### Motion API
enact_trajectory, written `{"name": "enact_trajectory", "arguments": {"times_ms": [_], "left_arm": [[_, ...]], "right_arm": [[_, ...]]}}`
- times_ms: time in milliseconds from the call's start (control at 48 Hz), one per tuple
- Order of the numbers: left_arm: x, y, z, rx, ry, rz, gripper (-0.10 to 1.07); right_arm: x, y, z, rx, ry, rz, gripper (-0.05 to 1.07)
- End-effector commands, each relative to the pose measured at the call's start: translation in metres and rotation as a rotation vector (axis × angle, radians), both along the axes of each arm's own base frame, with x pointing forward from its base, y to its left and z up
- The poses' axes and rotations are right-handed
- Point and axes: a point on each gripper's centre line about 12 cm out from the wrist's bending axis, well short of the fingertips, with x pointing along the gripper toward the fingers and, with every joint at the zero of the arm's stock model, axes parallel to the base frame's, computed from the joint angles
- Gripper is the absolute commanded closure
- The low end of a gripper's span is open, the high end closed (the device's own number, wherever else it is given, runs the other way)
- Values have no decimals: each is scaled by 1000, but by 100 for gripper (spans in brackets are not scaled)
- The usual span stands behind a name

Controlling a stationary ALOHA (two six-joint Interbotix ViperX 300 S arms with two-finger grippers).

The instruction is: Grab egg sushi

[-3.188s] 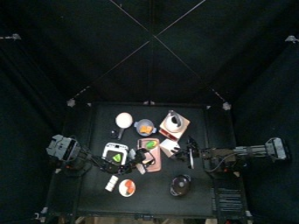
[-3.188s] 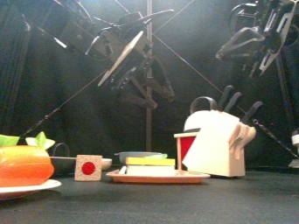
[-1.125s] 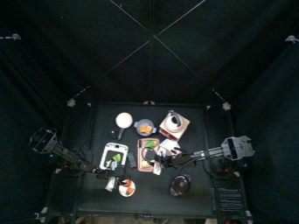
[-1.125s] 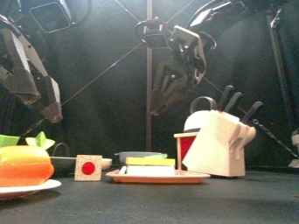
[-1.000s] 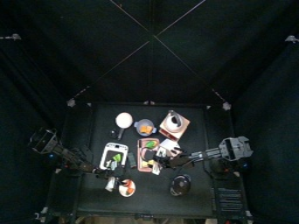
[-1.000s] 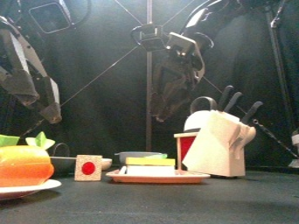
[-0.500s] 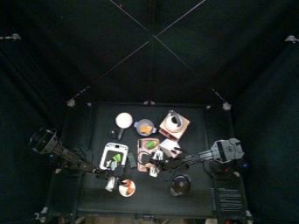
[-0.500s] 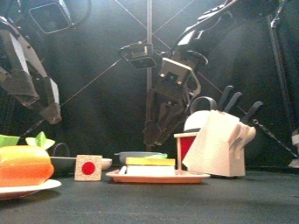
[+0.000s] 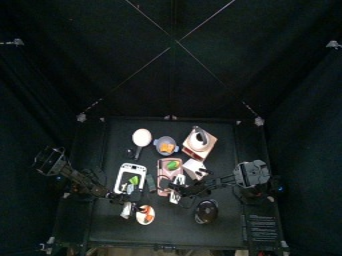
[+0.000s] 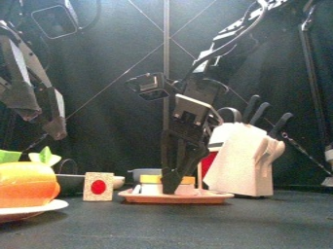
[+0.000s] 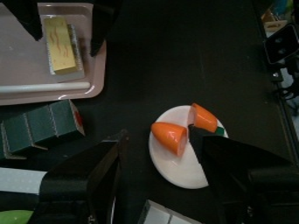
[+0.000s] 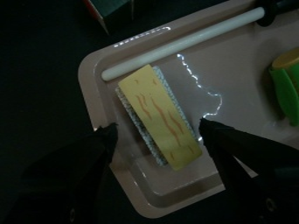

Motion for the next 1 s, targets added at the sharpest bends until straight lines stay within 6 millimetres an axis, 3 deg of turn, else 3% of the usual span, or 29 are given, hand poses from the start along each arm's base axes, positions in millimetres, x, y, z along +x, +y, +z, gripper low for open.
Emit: {"name": "enact_trajectory", "arguments": {"times_ms": [0, 125, 354, 438, 750, 979], "left_arm": [[2, -1, 4, -5, -13, -2, 6], [2, -1, 4, -5, -13, -2, 6], [2, -1, 5, -5, -15, -2, 6], [2, -1, 4, -5, -13, -2, 6], [8, -4, 12, -15, -36, -3, 6], [7, -4, 10, -13, -30, -1, 6]], "right_arm": [[6, -2, 13, 6, -39, -6, 0], [6, -3, 11, 5, -33, -10, 7], [7, -3, 14, 6, -37, -17, 53], [9, -3, 15, 5, -40, -17, 63], [8, 3, 39, 30, -97, -22, 64], [8, 3, 39, 36, -99, -24, 64]]}}
